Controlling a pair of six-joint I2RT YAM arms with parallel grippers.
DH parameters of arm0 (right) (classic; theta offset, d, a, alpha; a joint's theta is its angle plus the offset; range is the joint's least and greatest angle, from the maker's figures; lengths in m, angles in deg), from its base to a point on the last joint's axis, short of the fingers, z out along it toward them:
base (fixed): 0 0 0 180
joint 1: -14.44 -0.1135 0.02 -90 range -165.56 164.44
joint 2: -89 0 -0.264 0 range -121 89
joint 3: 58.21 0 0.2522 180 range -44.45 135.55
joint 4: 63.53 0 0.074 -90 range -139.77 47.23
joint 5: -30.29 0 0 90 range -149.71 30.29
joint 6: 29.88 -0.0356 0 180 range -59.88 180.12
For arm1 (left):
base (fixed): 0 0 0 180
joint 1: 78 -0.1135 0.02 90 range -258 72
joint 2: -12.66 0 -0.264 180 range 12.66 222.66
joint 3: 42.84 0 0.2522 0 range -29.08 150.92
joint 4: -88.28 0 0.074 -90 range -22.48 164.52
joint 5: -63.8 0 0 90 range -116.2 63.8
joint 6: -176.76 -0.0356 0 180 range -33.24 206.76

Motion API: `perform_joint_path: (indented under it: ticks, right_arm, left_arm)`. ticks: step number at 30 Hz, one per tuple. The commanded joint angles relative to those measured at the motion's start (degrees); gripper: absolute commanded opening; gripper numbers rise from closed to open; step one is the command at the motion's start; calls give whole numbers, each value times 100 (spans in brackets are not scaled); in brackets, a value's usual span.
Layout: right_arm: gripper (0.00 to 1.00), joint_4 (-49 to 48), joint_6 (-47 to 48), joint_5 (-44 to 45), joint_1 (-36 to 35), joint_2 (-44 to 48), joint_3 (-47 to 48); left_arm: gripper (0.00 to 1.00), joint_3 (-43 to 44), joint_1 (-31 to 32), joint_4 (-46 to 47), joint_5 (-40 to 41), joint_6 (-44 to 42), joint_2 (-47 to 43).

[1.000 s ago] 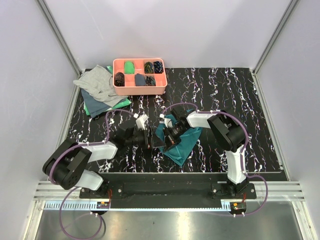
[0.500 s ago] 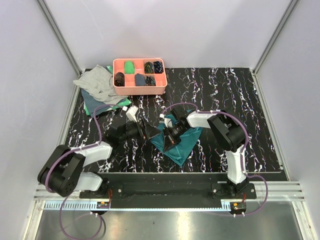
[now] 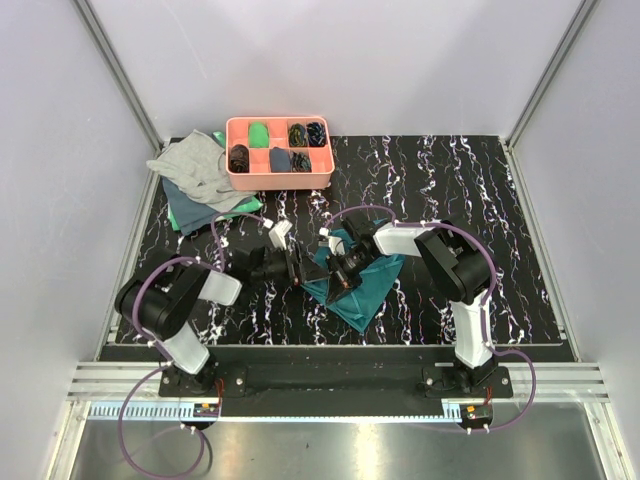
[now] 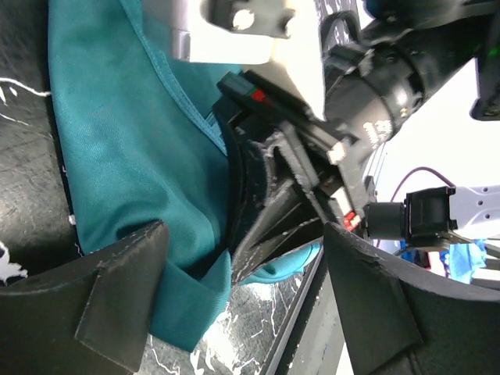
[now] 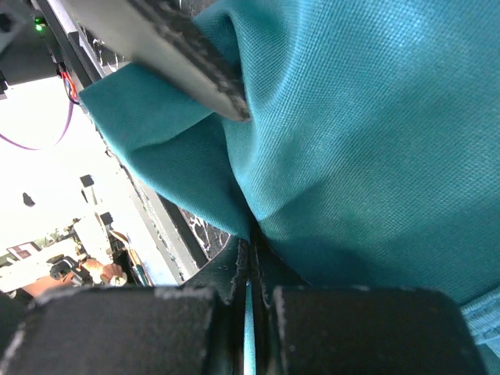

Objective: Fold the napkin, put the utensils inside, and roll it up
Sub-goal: Roll the napkin with the utensil

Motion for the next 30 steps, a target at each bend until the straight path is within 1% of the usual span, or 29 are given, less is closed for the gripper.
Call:
perform_joint_path:
  ticks: [1,3,4,6,7,9,10,11,13,16,19,22,24,27,28,30]
  right_arm:
    - [0,-107,31,179,22,-90,-56]
    - [0,-107,31,144,30,-81,-73]
    - [0,-98,31,144,39,-72,-82]
    - [0,-98,22,135,65,-98,-99]
    - [0,-89,22,74,92,-107,-100]
    - [0,-98,31,-22,127,-160,-100]
    - [0,-89,31,-58,153,-177,-91]
    - [0,-98,39,-93,162,-212,-82]
    - [0,-89,57,-164,189,-265,-64]
    - [0,-98,48,-295,241,-318,-29]
    - [0,-89,48,-339,294,-371,-12]
    - [0,-89,48,-366,312,-423,6]
    - [0,-98,57,-383,320,-441,6]
    - [0,-89,40,-366,312,-450,6]
    - [0,-89,48,-366,312,-450,6]
    - [0,-81,48,-348,312,-450,6]
  left_arm:
    - [82,166,-9,167,-85,-142,218]
    - [82,69,-18,-246,171,-327,-1]
    - [83,43,-18,-413,398,-554,-98]
    - [84,60,-9,-938,601,-801,-414]
    - [84,78,-9,-1090,768,-1064,-520]
    - [85,69,-9,-1475,909,-1320,-897]
    - [86,52,-9,-1600,1067,-1600,-1012]
    - [86,43,-9,-1731,1155,-1733,-1257]
    - [88,-1,-9,-2083,1348,-2040,-1460]
    - [88,-80,-9,-2426,1551,-2322,-1672]
    - [85,-133,-9,-2734,1692,-2376,-1655]
    - [76,-238,-9,-2752,1640,-2175,-1707]
    - [71,-335,0,-2752,1657,-2017,-1830]
    - [71,-484,9,-2586,1552,-1656,-2137]
    - [71,-580,0,-2516,1404,-1455,-2242]
    - [70,-660,0,-2252,1245,-1235,-2252]
